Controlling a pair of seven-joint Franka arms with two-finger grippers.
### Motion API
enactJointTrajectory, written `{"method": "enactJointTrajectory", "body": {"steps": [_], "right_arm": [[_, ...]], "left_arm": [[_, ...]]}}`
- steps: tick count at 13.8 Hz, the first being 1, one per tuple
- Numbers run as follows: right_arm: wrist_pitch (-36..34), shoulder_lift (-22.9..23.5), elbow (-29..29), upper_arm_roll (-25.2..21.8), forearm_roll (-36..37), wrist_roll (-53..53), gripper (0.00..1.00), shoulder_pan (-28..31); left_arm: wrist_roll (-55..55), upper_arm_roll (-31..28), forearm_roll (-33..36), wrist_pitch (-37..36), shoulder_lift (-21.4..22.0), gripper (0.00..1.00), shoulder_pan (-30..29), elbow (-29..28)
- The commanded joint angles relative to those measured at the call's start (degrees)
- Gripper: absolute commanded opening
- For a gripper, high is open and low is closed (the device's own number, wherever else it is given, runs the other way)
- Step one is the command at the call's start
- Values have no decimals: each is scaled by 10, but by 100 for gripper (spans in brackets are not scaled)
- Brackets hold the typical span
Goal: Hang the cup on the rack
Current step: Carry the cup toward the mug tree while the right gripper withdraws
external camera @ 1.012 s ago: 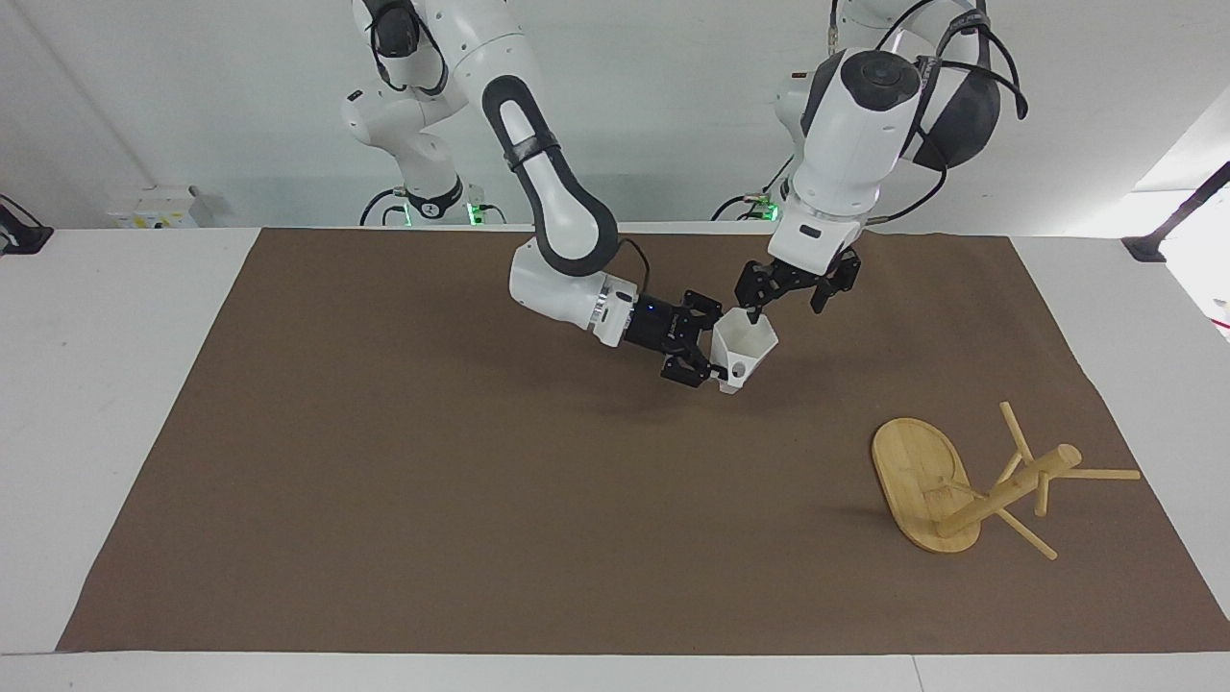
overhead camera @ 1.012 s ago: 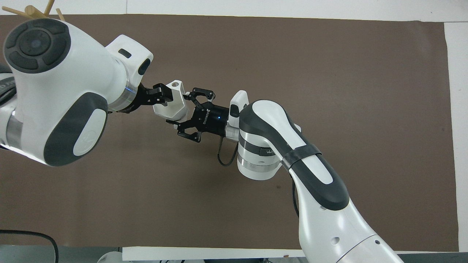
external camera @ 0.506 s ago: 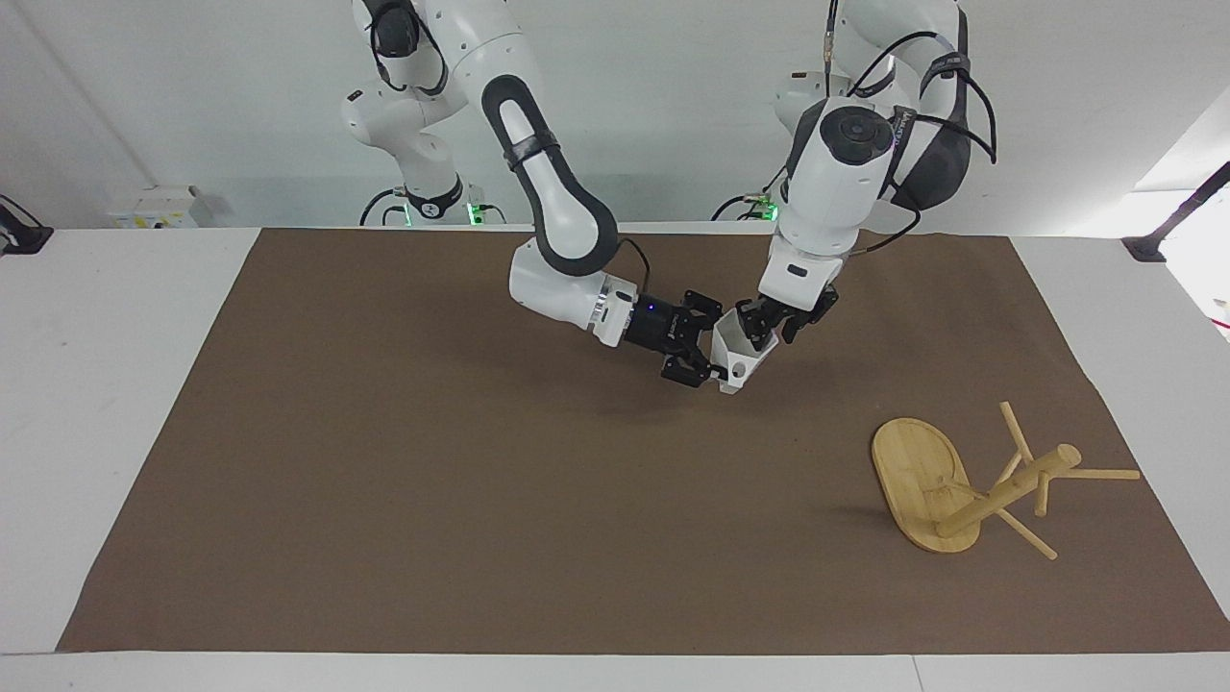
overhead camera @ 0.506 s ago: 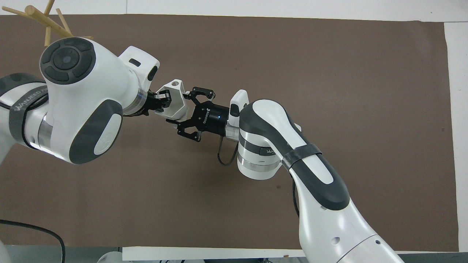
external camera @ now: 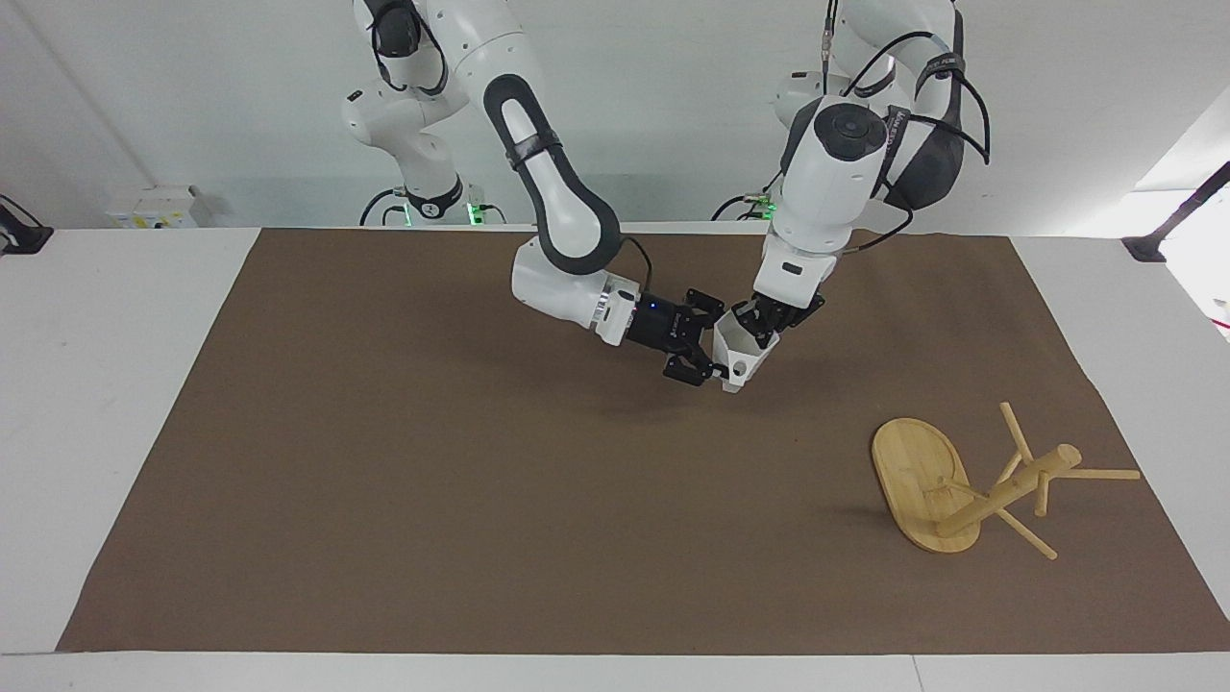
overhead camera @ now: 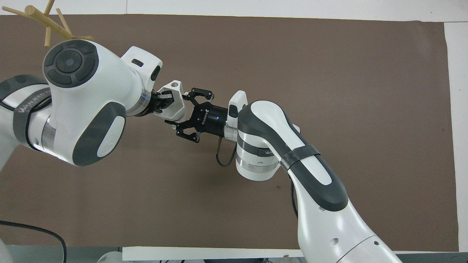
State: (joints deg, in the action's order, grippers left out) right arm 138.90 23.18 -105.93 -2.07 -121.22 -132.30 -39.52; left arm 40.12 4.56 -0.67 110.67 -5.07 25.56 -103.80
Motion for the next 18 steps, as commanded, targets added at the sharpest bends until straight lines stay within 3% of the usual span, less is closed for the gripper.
{"method": "enactJointTrajectory", "body": {"steps": [1, 3, 5, 7, 10, 12, 15, 18], "right_arm": [[2, -4, 1, -3, -2, -7, 99, 16], [-20, -5, 0, -3, 46, -7, 99, 52], [-76, -14, -11, -4, 125, -5, 99, 113], [-163, -17, -20, -6, 242, -2, 99, 199], [-279, -19, -2, -6, 435, 36, 99, 321], [-343, -19, 23, -6, 542, 84, 99, 386], [-391, -53, 69, -7, 721, 194, 99, 436], [-397, -136, 70, -7, 883, 372, 99, 436]], "left_arm": [[9, -10, 1, -2, 14, 0, 4, -11], [24, -10, 2, -4, 32, 0, 1, -4], [55, -12, 2, 32, 68, 0, -1, -38], [60, -13, 2, 165, 107, 0, -23, -125], [65, -10, 2, 480, 160, 0, -59, -312], [67, -11, 2, 546, 175, 0, -67, -356], [69, -10, 2, 649, 156, 0, -89, -377], [73, -10, 2, 774, 63, 0, -123, -359]]}}
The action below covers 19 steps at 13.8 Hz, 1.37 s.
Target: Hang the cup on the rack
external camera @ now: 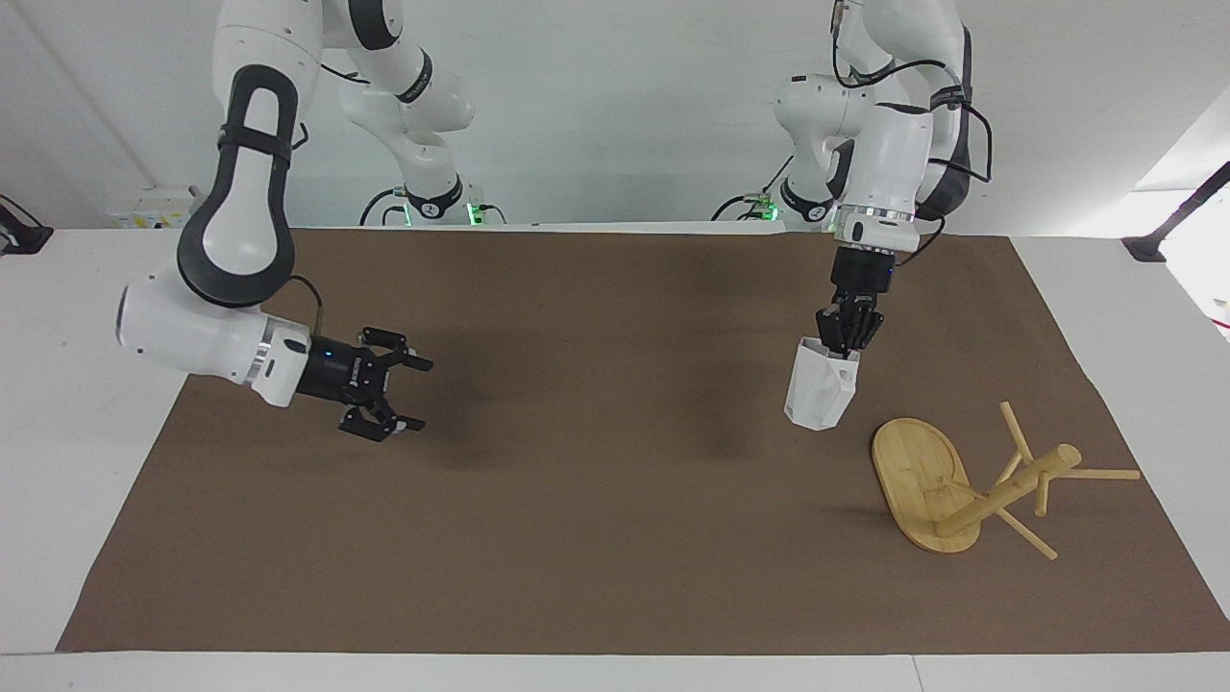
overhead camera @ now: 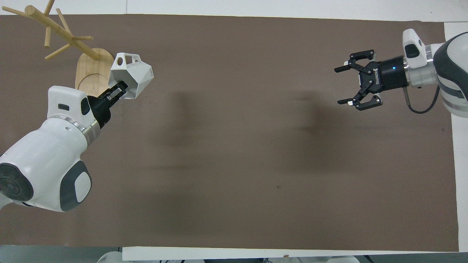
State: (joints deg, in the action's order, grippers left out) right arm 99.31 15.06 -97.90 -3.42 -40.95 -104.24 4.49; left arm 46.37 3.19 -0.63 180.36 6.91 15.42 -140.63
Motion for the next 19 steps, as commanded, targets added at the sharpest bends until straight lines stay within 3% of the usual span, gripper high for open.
{"method": "enactJointTrajectory", "body": {"steps": [1, 3, 6, 8, 11, 13, 17, 19], "right_arm": [[-14, -72, -10, 8, 123, 132, 99, -5], [-49, -103, 5, 6, 182, 230, 99, -8], [-125, -107, 75, 13, 296, 419, 99, -11], [-147, -130, 83, 10, 310, 565, 99, -11], [-202, -162, 89, 8, 400, 780, 99, -19], [-225, -162, 105, 7, 423, 889, 99, -19], [-213, -200, 31, -16, 453, 961, 99, -40], [-202, -199, 30, -27, 453, 963, 99, -41]], "left_arm": [[14, 4, 2, 111, -82, 0, -28, 19], [17, 5, 3, 125, -121, 0, -42, 52], [16, 6, 4, 125, -151, 0, -56, 77], [17, 6, 5, 125, -165, 0, -65, 87], [22, 11, 3, 125, -184, 0, -88, 104], [36, 11, -2, 123, -184, 0, -100, 104], [63, 12, -8, 118, -186, 0, -112, 105], [87, 12, -9, 112, -196, 0, -111, 113]]}}
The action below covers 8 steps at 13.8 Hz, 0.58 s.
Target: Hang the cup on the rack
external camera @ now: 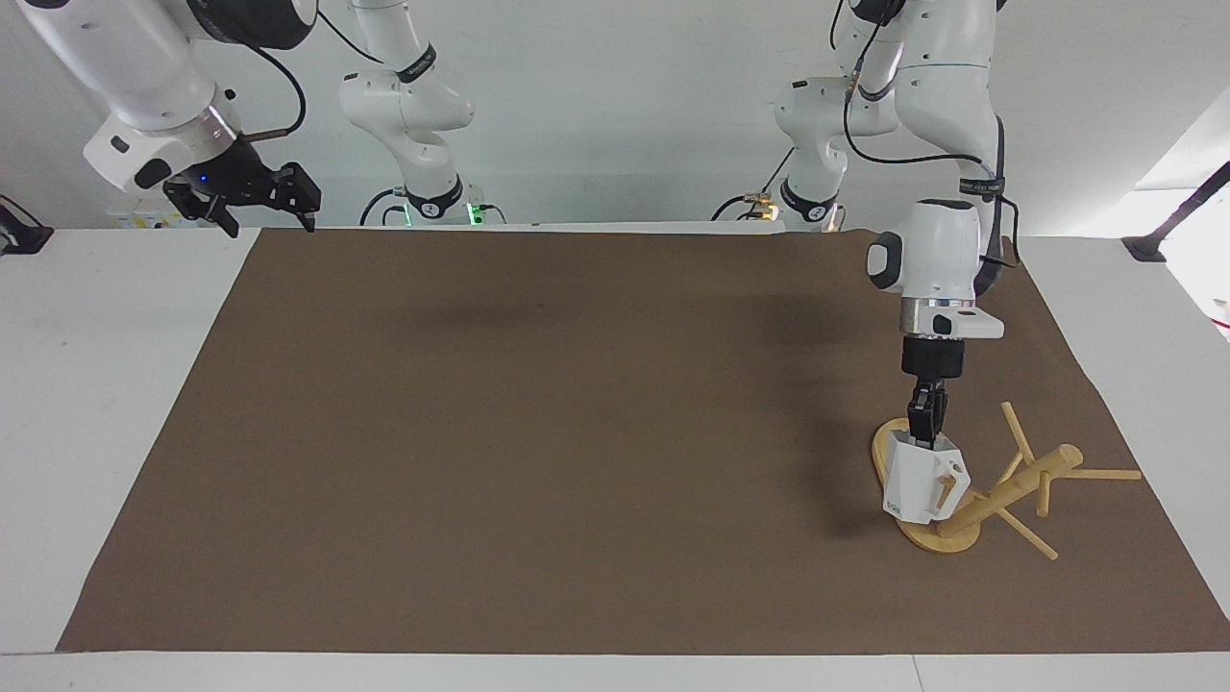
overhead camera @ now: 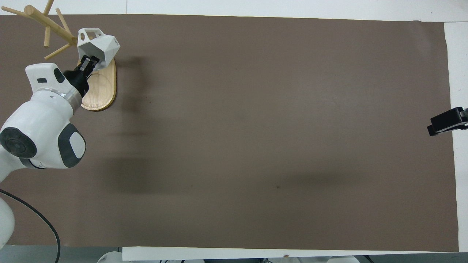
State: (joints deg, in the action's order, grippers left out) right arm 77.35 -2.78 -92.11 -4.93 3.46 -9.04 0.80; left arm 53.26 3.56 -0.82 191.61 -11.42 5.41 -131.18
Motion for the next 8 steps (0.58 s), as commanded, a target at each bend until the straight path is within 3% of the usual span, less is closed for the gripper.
{"method": "enactJointTrajectory", "body": {"steps": [1, 3, 6, 7, 8], "right_arm": [[16, -12, -23, -12, 7, 13, 99, -5], [11, -8, -23, -26, 1, 21, 99, -5], [10, -11, -22, -22, 8, 28, 99, -5], [5, -14, -25, -23, 8, 28, 99, -7], [-6, -18, -29, -25, 7, 29, 99, -8]], "left_arm": [[19, 7, -8, -5, -14, 6, -12, 20], [18, 7, -9, -49, -11, 47, -12, 29], [20, 4, -11, -69, -9, 90, -9, 37], [21, 3, -12, -94, 3, 100, -8, 38], [17, 2, -11, -146, 17, 100, -7, 47]]}}
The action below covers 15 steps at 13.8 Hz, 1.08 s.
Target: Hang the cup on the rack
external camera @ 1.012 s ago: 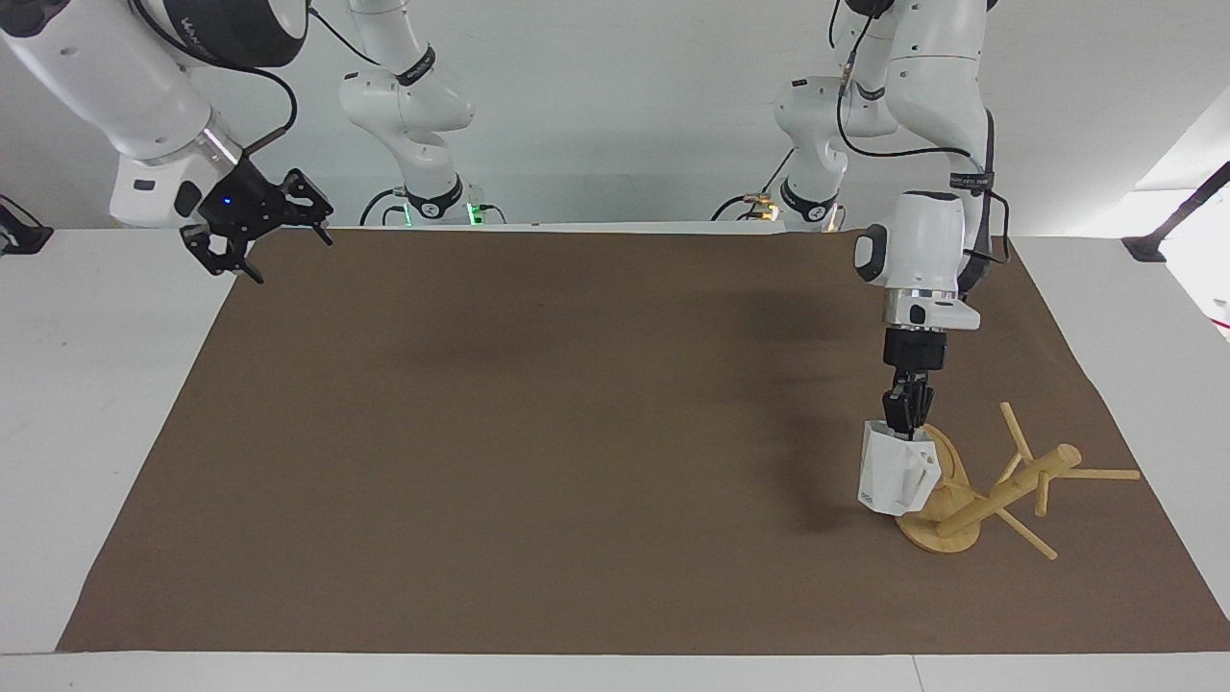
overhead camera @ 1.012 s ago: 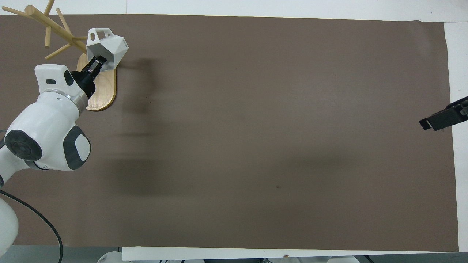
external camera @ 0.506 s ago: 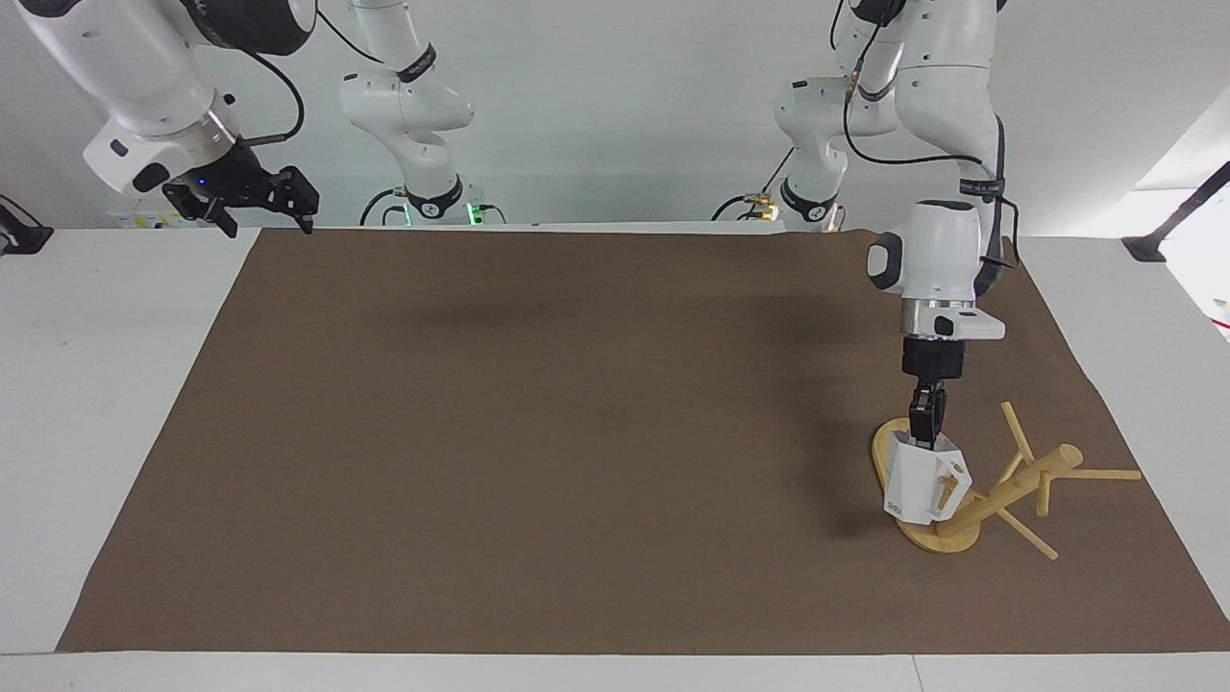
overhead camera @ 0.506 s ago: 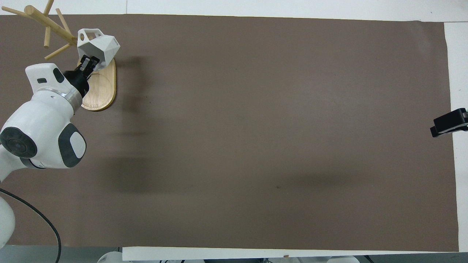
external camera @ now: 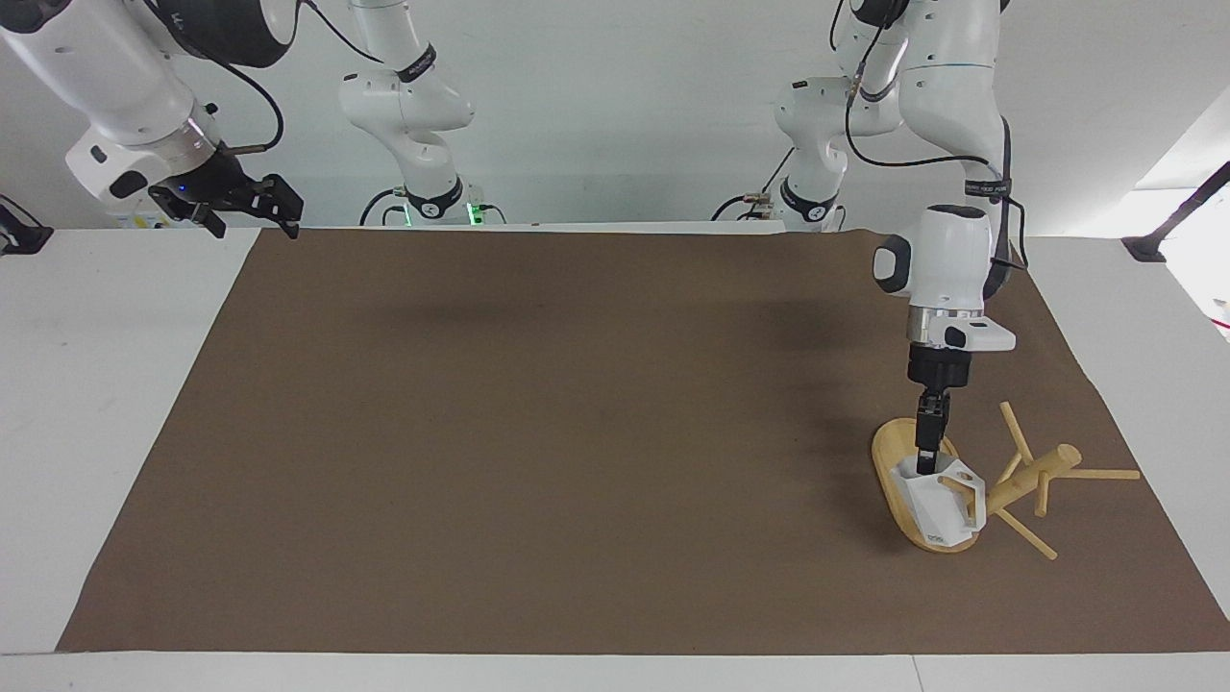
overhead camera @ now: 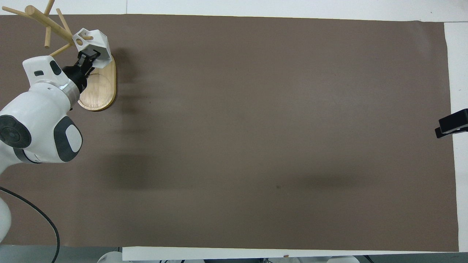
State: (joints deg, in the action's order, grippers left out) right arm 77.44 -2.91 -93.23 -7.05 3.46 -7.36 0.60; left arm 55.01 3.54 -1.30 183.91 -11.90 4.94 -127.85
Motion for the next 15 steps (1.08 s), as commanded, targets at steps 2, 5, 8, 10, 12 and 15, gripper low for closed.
{"method": "enactJointTrajectory", "body": {"steps": [2, 5, 8, 10, 12, 15], "right_arm": [[-5, -17, -20, -4, 6, 11, 99, -6], [-5, -13, -20, -3, 0, 4, 99, -8], [-4, -13, -20, -3, 0, 5, 99, -8], [-4, -13, -20, -3, 0, 5, 99, -6], [-4, -13, -20, -3, 0, 5, 99, -7], [-4, -13, -20, -3, 0, 5, 99, -7]], "left_arm": [[-15, 1, -2, -233, 35, 100, -2, 84], [-121, 1, -2, -470, 47, 100, -8, 186], [-270, -15, 0, -680, 71, 100, -12, 250], [-346, -26, 1, -801, 76, 100, -14, 322], [-421, -28, 20, -901, 68, 100, -14, 386], [-533, -33, 32, -954, 75, 100, -15, 402]]}}
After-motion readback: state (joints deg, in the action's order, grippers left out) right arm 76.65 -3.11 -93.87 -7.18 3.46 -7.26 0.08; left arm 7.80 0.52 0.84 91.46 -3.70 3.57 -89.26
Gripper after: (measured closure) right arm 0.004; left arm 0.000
